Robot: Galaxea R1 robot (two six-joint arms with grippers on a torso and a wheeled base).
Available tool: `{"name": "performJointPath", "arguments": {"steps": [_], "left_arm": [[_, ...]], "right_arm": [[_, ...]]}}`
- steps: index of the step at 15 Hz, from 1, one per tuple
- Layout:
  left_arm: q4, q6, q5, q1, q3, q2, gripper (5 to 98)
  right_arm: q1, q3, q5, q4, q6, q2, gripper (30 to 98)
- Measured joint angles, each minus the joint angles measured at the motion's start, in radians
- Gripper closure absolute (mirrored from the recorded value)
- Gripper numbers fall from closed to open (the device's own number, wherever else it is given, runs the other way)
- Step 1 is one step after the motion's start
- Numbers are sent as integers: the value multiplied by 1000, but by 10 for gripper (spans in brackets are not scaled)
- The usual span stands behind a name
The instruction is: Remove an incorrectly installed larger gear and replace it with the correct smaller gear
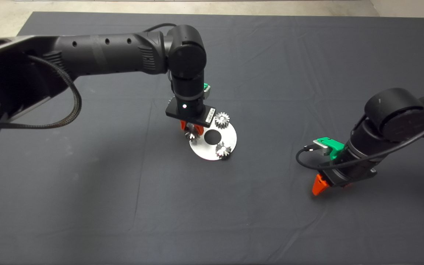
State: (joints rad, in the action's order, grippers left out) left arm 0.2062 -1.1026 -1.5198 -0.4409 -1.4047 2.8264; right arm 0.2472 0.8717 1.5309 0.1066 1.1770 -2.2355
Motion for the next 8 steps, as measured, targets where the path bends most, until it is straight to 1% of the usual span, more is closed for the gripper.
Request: {"name": "performJointPath", "arguments": {"steps": [5,8], "left_arm": [[0,0,-1,0,-4,13,820],[-1,15,1,0,-38,25,820]], "right_arm": [[3,0,0,0,-1,0,541],[3,0,0,0,-2,0,541]]}}
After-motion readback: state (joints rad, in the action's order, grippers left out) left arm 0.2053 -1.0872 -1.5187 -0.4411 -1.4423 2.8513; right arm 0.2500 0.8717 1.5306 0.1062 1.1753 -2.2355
